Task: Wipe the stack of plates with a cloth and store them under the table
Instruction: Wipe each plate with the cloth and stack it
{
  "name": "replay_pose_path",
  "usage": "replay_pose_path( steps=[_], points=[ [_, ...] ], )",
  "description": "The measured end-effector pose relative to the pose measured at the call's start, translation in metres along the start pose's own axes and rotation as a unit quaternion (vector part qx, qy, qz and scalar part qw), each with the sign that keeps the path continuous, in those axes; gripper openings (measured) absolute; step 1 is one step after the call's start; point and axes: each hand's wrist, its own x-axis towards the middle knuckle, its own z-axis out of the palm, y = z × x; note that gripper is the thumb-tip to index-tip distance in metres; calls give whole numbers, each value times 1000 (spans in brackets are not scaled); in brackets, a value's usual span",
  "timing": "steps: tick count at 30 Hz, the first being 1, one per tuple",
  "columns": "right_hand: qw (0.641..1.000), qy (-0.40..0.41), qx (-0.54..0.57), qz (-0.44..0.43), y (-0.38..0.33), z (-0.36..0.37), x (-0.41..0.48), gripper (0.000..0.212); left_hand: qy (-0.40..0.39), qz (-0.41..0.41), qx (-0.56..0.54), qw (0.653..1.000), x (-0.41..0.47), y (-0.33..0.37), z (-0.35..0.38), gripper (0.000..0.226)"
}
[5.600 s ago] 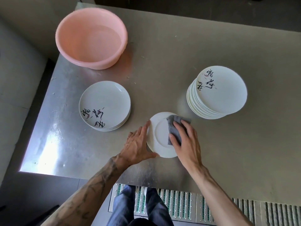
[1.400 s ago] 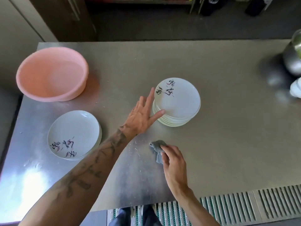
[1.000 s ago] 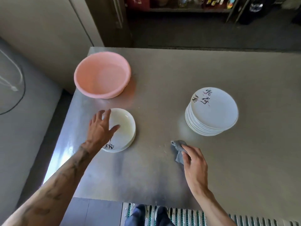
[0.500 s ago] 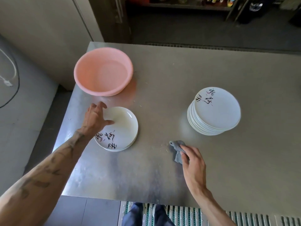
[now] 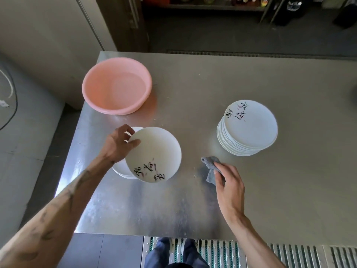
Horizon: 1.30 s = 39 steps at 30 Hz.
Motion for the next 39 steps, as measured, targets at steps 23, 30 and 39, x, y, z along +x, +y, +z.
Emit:
replay_pose_path(
  steps=[23, 30, 39],
  points=[
    [963, -149, -206, -91, 33, 39, -3, 39, -76, 228, 150, 959, -75, -38, 190, 129],
    [930, -243, -200, -191, 37, 46, 7, 45, -63, 260, 141, 953, -73, -49, 192, 133],
    [947, -150, -243, -145, 53, 47, 15, 40, -56, 238, 172, 954, -73, -48, 196, 134]
  ],
)
